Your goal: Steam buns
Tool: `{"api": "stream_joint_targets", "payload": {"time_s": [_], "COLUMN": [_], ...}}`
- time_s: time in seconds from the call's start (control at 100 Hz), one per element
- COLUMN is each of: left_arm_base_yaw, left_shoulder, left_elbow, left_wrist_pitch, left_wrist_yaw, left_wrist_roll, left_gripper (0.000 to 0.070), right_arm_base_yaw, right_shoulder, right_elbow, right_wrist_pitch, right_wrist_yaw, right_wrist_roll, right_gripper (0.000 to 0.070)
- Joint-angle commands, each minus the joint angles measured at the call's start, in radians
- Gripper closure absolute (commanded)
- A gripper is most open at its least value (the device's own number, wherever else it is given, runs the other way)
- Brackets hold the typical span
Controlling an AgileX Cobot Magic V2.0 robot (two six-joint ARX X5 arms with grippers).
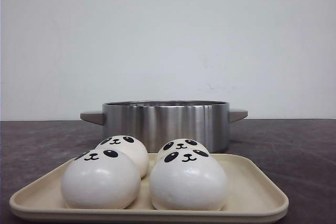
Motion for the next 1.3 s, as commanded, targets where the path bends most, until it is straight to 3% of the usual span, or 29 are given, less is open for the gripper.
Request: {"api": "stream_joint_targets", "payload": {"time_s": [0.0,0.07,0.2,0.54,0.66,0.76,0.9,1.05,1.13,1.29], "left_arm_base_yaw": [-0.01,-0.027,-0.061,-0.097,-0.108,-0.115,-0.117,-0.135,-0.145,-0.165], "left_shoulder": [0.005,0.005,0.005,0.009,0.009,0.009,0.009,0.009,0.009,0.006], "left_elbow": [0.013,0.013,0.013,0.013,0.013,0.013,0.013,0.013,0.013,0.013], "left_wrist_pitch": [0.005,0.005,-0.026,-0.148,-0.148,-0.149,-0.15,-0.168,-0.178,-0.187], "left_wrist_yaw": [0.008,0.026,0.059,0.054,0.054,0.047,0.041,-0.018,-0.031,-0.031], "left_wrist_roll": [0.019,0.02,0.02,0.042,0.047,0.049,0.053,0.052,0.048,0.049], "left_gripper": [0.0067,0.0057,0.0057,0.0057,0.0059,0.0062,0.0062,0.0061,0.0061,0.0061], "right_arm_base_yaw": [0.0,0.0,0.0,0.042,0.142,0.277,0.53,0.753,0.8,0.858], "right_shoulder": [0.005,0.005,0.022,0.182,0.253,0.324,0.451,0.642,0.747,0.923], "right_elbow": [0.016,0.016,0.015,0.016,0.021,0.032,0.076,0.187,0.265,0.37], "right_wrist_pitch": [0.032,0.05,0.042,0.074,0.091,0.08,0.003,-0.18,-0.281,-0.409], "right_wrist_yaw": [-0.062,-0.096,-0.099,-0.081,0.005,0.125,0.362,0.594,0.614,0.565], "right_wrist_roll": [-0.006,0.015,0.027,0.068,0.065,0.047,0.013,0.018,0.024,0.091], "right_gripper": [0.0236,0.0192,0.0,0.0,0.0,0.0,0.0,0.0,0.001,0.0009]}}
